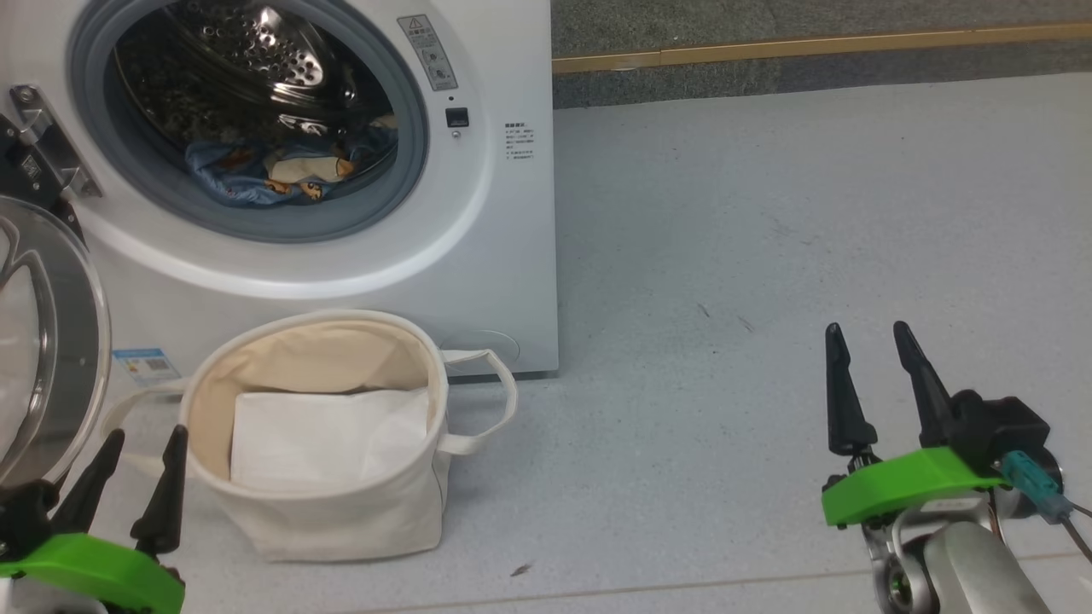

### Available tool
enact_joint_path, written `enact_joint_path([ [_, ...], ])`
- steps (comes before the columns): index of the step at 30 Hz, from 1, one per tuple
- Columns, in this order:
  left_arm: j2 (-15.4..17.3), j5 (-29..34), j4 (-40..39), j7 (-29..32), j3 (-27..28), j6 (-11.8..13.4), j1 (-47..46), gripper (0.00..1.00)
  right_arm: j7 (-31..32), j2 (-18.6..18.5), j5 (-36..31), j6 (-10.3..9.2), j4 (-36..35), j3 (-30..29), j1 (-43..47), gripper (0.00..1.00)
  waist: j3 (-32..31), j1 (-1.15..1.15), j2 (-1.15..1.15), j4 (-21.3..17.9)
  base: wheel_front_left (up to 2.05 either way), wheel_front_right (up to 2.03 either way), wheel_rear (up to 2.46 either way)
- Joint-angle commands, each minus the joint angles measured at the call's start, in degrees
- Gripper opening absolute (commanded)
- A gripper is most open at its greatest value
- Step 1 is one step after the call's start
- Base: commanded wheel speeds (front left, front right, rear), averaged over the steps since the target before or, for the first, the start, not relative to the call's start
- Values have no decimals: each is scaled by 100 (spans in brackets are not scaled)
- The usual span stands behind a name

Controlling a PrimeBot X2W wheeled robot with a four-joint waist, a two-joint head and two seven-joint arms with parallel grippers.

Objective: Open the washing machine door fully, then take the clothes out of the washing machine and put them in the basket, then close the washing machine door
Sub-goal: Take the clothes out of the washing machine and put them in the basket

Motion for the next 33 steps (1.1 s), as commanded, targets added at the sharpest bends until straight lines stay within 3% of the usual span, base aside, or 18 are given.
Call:
enact_joint_path([
  [1, 284, 40, -94, -83, 271, -1, -387, 100, -71, -30, -17, 3, -156, 133, -141, 100, 4, 0, 0, -8, 0, 0, 0],
  [17, 258, 131, 86, -206, 221, 40, -532, 100, -71, -33, -9, 3, -153, 119, -117, 100, 15, 0, 0, 13, 0, 0, 0],
  [33, 332, -7, -9, -190, 5, -74, -596, 100, -71, 11, 23, 3, -119, 159, -81, 100, 58, 0, 0, 124, 7, -4, -4],
])
